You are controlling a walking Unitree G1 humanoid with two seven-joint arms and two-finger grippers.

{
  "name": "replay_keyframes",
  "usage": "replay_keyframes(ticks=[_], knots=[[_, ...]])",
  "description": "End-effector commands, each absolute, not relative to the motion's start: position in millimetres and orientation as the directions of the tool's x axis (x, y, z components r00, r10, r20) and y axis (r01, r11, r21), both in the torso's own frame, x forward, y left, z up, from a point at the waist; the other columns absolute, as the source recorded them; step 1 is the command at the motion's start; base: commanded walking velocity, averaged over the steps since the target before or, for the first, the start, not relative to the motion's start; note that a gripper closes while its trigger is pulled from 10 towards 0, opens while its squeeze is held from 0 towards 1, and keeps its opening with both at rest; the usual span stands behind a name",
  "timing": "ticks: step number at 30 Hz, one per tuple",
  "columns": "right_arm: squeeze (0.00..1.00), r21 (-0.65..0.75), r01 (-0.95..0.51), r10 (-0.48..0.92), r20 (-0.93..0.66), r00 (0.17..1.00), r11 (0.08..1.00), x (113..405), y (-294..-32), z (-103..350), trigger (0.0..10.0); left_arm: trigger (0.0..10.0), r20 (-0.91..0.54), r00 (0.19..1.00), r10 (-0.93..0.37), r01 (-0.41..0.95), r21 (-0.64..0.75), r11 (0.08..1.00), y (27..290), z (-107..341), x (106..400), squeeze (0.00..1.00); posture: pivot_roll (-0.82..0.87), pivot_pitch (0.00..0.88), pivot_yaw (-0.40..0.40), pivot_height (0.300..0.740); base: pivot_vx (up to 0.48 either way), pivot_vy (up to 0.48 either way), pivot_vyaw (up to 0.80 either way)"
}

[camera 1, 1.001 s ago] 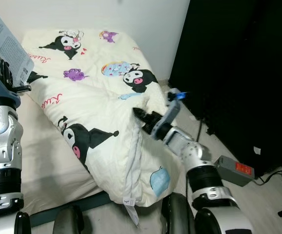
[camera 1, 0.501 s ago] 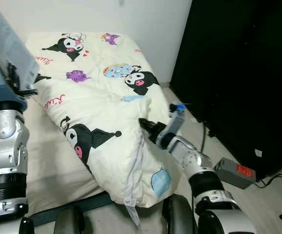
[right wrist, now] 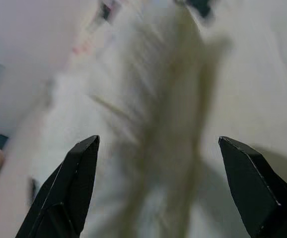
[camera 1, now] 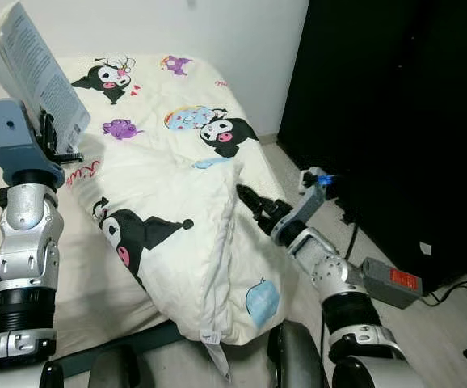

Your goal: Clean up the room

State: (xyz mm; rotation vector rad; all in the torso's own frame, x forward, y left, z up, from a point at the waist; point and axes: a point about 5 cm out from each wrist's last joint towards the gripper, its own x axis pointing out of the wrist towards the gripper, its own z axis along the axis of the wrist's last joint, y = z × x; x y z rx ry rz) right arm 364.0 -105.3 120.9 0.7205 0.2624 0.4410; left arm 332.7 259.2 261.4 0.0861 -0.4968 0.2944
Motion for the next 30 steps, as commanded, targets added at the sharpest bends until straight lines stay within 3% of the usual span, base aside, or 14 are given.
replay_keyframes(ticks=[1, 12, 15, 20, 23, 24, 25, 26, 30], knots=[[0.0, 0.698, -0.254, 0.453, -0.114, 0.884, 0.67, 364, -106, 115, 10.0, 0.0, 0.527, 0.816, 0.237, -0.293, 0.026, 0.956, 257, 274, 328, 0.0, 0.02, 0.089, 0.0, 0.434, 0.0, 0.0, 0.0], [0.0, 0.738, -0.283, 0.488, -0.072, 0.87, 0.612, 368, -93, 123, 10.0, 0.0, 0.52, 0.821, 0.236, -0.293, 0.03, 0.956, 260, 275, 325, 0.0, 0.05, 0.109, 0.003, 0.434, 0.0, 0.0, 0.0], [0.0, 0.74, -0.372, 0.563, -0.012, 0.826, 0.561, 366, -82, 131, 10.0, 0.0, 0.52, 0.823, 0.23, -0.294, 0.043, 0.955, 261, 276, 324, 0.0, 0.05, 0.115, 0.004, 0.434, 0.0, 0.0, 0.0], [0.0, 0.705, -0.237, 0.52, -0.216, 0.826, 0.669, 364, -83, 106, 10.0, 0.0, 0.514, 0.827, 0.228, -0.292, 0.047, 0.955, 260, 275, 324, 0.0, 0.05, 0.118, 0.001, 0.434, 0.0, 0.0, 0.0], [0.0, 0.696, -0.251, 0.525, -0.209, 0.825, 0.672, 364, -84, 107, 10.0, 0.0, 0.516, 0.826, 0.229, -0.293, 0.046, 0.955, 260, 276, 324, 0.0, 0.05, 0.117, 0.0, 0.434, 0.0, 0.0, 0.0], [0.0, 0.697, -0.268, 0.536, -0.196, 0.821, 0.665, 364, -83, 108, 4.9, 0.0, 0.517, 0.825, 0.23, -0.295, 0.046, 0.954, 260, 277, 323, 0.0, 0.05, 0.117, -0.001, 0.434, 0.0, 0.0, 0.0], [0.0, 0.697, -0.268, 0.536, -0.196, 0.821, 0.665, 364, -83, 108, 4.9, 0.0, 0.517, 0.825, 0.23, -0.295, 0.046, 0.954, 260, 277, 323, 0.0, 0.05, 0.117, -0.001, 0.434, 0.0, 0.0, 0.0], [0.0, 0.698, -0.278, 0.541, -0.185, 0.82, 0.66, 364, -83, 110, 0.0, 0.0, 0.517, 0.824, 0.232, -0.297, 0.045, 0.954, 261, 277, 323, 0.0, 0.05, 0.114, -0.002, 0.434, 0.0, 0.0, 0.0], [0.0, 0.7, -0.287, 0.546, -0.174, 0.819, 0.654, 364, -82, 112, 0.0, 0.0, 0.516, 0.824, 0.234, -0.299, 0.046, 0.953, 261, 276, 323, 0.0, 0.04, 0.114, -0.004, 0.434, 0.0, 0.0, 0.0]])
